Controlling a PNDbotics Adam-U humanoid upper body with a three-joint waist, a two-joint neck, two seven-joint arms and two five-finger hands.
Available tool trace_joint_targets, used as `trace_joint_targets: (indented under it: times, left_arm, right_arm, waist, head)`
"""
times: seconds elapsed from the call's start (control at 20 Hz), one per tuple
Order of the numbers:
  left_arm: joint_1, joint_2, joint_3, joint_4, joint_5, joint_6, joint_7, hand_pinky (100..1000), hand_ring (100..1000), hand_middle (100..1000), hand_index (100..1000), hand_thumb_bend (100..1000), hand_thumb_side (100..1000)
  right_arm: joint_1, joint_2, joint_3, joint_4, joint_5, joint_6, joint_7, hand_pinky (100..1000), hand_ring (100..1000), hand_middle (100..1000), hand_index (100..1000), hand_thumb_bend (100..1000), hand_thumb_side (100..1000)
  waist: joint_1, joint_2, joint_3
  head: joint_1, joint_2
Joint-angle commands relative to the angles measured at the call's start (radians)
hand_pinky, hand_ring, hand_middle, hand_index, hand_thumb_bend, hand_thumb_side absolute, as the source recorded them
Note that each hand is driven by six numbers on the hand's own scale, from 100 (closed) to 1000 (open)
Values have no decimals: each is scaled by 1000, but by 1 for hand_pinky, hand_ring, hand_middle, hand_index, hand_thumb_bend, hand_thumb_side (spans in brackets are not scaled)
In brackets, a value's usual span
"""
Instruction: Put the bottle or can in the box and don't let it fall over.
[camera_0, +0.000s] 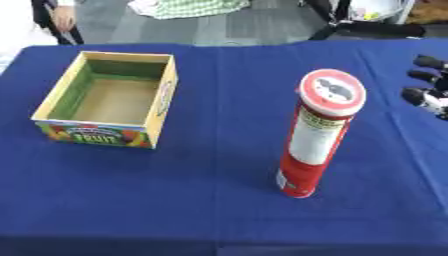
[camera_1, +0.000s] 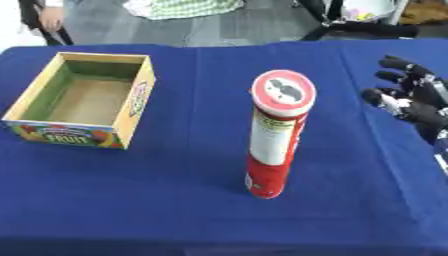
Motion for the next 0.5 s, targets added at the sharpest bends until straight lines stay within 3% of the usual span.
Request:
trace_joint_targets:
  times: [0.05,0.5]
  left_arm:
    - [-7,32,10,-14,-3,-1,1,708,1000,912,842,499,883]
    - [-8,31,9,-13,-2,0,-2,707,1000,912,842,498,883]
  right_arm:
    - [-4,-43,12,-29,9,-9,37,828,964,1000,828,763,249]
    - [-8,-53,27,-18,1,-31,190,846,1000,1000,860,789,215]
  waist:
    - [-1,-7,-2]
    - [-2,-8,0]
  head:
    - [-2,5]
    - [-4,5]
